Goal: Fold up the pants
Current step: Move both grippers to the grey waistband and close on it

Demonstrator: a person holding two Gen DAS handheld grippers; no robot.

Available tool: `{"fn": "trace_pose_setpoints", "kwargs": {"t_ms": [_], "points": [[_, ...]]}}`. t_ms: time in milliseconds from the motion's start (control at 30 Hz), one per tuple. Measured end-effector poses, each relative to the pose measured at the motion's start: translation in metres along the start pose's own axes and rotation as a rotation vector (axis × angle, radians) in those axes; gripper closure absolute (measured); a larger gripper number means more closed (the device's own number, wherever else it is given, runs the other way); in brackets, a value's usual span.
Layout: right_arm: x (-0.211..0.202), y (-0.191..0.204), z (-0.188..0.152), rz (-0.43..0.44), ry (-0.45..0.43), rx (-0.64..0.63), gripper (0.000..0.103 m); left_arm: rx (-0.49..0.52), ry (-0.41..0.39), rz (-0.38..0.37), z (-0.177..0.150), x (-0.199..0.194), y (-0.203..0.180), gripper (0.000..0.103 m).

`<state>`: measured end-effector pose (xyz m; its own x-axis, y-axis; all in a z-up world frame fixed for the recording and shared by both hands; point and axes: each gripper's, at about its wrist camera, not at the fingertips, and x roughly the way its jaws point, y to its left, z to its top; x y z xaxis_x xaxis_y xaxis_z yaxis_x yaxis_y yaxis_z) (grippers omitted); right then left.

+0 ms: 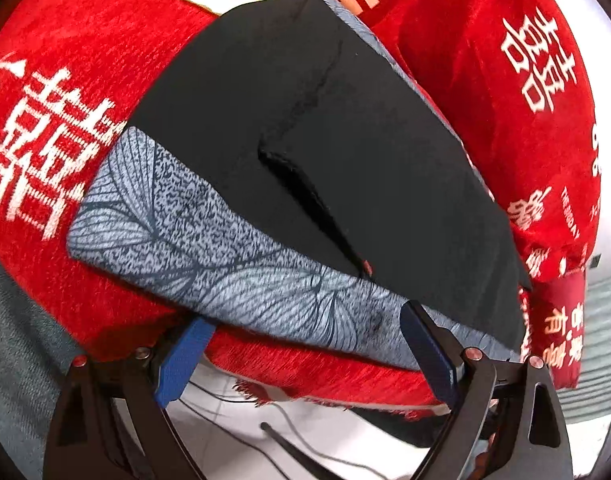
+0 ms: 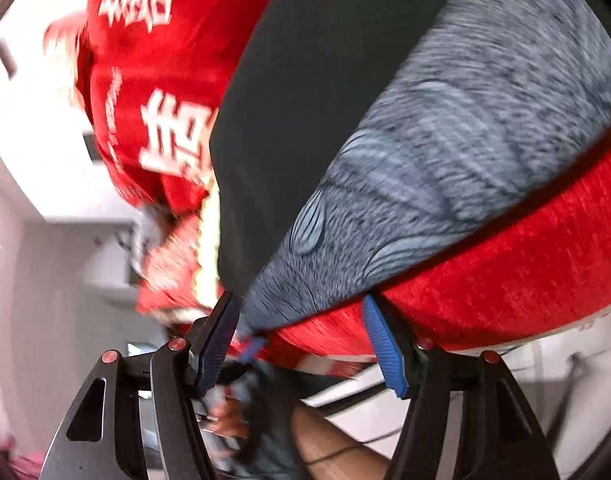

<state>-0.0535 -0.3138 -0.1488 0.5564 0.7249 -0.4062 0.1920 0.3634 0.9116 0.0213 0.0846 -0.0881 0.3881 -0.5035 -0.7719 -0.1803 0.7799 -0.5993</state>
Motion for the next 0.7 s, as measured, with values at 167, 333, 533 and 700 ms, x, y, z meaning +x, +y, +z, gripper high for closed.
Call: {"fn": "trace_pose_setpoints", "kwargs": {"t_ms": [167, 333, 533, 700], "points": [[0.003, 0.018, 0.008, 0.045, -0.023, -0.088, 0.034, 0.027, -0.054, -0.047, 0.007, -0.012, -0.01, 0.009], [0.013, 0.004, 0.008, 0.049, 0.005, -0.042, 0.044, 0.037, -0.002, -0.008, 0.009, 0.005, -0.007, 0.054], [0.003, 0.007, 0.009, -0.034, -0.036, -0.03, 0.097, 0.038, -0.04, -0.043, 0.014, -0.015, -0.008, 0.083], [-0.012, 0.059, 0.02, -0.058, -0.055, -0.21, 0.097, 0.149, -0.09, -0.046, 0.025, -0.045, -0.042, 0.083]]}}
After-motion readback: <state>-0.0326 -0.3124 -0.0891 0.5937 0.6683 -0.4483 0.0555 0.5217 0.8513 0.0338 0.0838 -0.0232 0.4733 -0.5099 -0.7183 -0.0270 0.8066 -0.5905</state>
